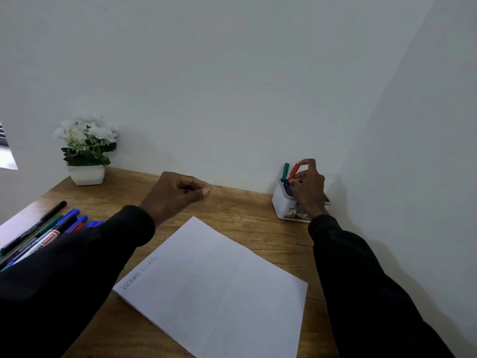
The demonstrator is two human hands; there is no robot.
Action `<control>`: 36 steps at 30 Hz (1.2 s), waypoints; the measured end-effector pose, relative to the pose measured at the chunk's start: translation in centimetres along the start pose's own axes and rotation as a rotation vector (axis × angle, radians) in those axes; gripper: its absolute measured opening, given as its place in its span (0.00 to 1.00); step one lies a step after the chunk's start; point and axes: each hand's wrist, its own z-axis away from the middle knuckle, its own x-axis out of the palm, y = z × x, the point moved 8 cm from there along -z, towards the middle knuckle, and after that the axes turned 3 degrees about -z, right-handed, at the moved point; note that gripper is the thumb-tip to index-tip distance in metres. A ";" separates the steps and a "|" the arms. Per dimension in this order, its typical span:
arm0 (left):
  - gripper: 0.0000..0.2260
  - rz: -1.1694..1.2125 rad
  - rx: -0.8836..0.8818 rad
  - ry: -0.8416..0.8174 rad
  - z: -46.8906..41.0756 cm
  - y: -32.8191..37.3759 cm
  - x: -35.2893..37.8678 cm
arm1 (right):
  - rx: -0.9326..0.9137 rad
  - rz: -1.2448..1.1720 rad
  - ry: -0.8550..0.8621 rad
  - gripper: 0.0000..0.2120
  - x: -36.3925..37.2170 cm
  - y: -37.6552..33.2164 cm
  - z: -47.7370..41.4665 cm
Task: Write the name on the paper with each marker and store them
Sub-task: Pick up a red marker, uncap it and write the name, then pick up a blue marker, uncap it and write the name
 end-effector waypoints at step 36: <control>0.08 -0.086 -0.125 0.136 10.5 -2.9 -13.2 | -0.159 -0.404 -0.578 0.05 12.3 -17.7 18.8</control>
